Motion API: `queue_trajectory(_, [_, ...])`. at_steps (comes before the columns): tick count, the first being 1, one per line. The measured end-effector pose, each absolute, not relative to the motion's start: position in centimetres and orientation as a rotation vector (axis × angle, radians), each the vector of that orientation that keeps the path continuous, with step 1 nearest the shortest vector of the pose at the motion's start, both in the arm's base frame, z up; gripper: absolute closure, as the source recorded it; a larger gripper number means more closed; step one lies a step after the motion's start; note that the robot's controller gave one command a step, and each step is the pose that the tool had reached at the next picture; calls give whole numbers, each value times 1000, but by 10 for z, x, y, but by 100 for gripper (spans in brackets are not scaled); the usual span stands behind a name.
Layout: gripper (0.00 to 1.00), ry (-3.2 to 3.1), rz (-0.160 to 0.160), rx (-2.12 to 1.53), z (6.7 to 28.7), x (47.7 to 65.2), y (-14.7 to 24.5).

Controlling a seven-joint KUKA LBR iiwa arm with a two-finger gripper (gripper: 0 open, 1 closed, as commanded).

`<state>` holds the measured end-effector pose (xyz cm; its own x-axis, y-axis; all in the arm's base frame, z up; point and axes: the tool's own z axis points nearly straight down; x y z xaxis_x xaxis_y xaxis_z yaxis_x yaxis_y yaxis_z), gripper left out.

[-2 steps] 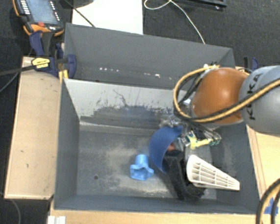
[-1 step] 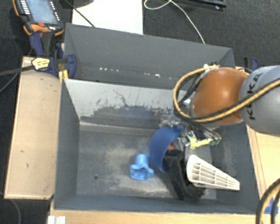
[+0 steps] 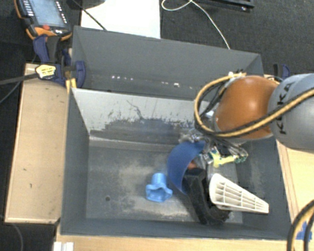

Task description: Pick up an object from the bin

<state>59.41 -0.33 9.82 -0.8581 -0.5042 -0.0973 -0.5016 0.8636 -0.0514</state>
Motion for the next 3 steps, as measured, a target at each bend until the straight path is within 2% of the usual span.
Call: queue_trajectory(3, [100,2928,-37,-793,98,594,-3])
